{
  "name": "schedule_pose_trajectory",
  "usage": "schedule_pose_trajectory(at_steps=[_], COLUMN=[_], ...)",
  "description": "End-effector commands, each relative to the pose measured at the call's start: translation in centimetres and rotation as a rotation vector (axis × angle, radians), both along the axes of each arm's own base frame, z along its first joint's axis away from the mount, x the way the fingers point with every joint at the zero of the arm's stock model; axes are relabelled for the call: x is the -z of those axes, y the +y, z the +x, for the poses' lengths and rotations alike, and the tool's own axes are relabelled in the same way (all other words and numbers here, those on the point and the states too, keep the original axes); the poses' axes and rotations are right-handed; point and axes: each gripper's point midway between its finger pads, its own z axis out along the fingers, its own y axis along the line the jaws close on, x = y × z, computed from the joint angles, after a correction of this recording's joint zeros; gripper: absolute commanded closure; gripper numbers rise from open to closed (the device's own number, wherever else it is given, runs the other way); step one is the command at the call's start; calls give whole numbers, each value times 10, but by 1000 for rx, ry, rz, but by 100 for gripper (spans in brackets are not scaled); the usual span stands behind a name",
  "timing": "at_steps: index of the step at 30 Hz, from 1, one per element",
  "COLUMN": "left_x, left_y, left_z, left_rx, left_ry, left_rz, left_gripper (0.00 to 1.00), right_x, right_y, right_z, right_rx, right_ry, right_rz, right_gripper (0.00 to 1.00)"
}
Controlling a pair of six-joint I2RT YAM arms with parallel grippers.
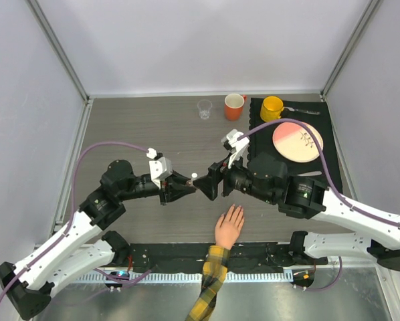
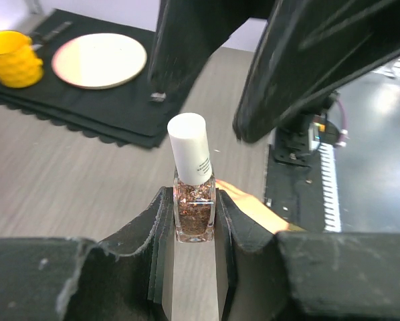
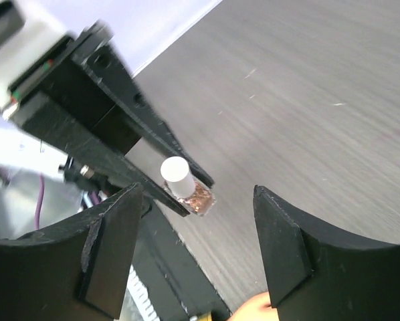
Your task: Paint the nails
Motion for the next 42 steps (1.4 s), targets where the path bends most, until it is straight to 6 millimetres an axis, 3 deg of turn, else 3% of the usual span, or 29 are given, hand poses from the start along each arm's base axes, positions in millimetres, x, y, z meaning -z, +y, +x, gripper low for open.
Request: schedule_pose_trajectory(at_steps=[1,11,17,20,24,29,34,39,42], left_x=[-28,-37,-41,-40,-36,-31,-28,-27,-27], left_y=[10,12,15,14,13,10,8,7,6], left_z=[18,14,17,18,21,22,19,18,17], left_rx=[-127,-125,-160,-160,-164,-157,-130,-123,-112], left_ry=[-107,-110,-106,-94,-79,-59,-53,-53,-52], left_rz=[-48,-81,-105,-100,-80,-52,-41,-40,-38], left_gripper=[100,100,100,100,100,100,100,100,100], right_x=[-36,-30,-17,-18,-26,-36,-38,-42,-42], right_y=[-10,28,34,31,26,18,15,15,18], right_z=[19,20,22,21,17,12,10,11,11], right_rx=[172,209,226,225,203,196,199,212,210], right_ry=[-19,-67,-71,-77,-80,-55,-23,2,11], right_rz=[71,-29,-76,-68,-54,-59,-125,-175,-207], right_gripper=[29,50,67,66,44,28,28,39,40])
